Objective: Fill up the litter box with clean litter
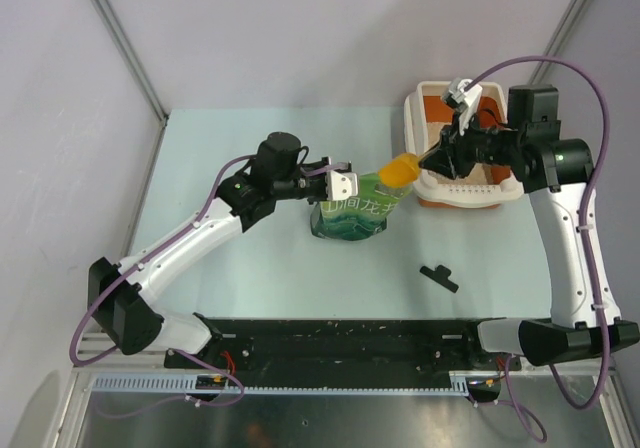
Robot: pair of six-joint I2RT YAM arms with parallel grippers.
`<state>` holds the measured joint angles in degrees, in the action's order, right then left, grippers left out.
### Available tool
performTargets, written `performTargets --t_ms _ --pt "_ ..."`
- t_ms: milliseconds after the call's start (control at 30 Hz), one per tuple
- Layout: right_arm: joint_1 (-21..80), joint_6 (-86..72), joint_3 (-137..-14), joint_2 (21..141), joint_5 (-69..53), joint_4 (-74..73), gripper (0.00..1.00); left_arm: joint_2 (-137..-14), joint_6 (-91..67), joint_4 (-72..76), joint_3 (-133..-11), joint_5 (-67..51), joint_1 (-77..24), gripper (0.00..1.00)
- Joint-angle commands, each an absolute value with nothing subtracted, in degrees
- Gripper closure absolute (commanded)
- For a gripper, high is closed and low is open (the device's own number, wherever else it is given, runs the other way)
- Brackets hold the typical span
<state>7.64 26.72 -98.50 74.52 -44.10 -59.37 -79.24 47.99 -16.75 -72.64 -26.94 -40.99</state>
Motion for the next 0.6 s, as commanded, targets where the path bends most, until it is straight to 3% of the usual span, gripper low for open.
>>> performTargets --t_ms 0,300,567 --pt "9.3 32.4 -105.7 73.9 -43.1 -67.5 1.00 -78.6 47.0 -12.9 -75.7 -26.8 -41.3 1.00" --pt "11.7 36.1 -99.8 73.3 -39.0 -68.1 1.00 -78.2 46.4 -13.1 -76.1 -26.3 -41.3 1.00" --pt "15.5 31.0 -99.8 76.6 -30.9 -60.0 1.00 -77.3 45.8 -13.1 -75.6 -28.0 -41.3 1.00"
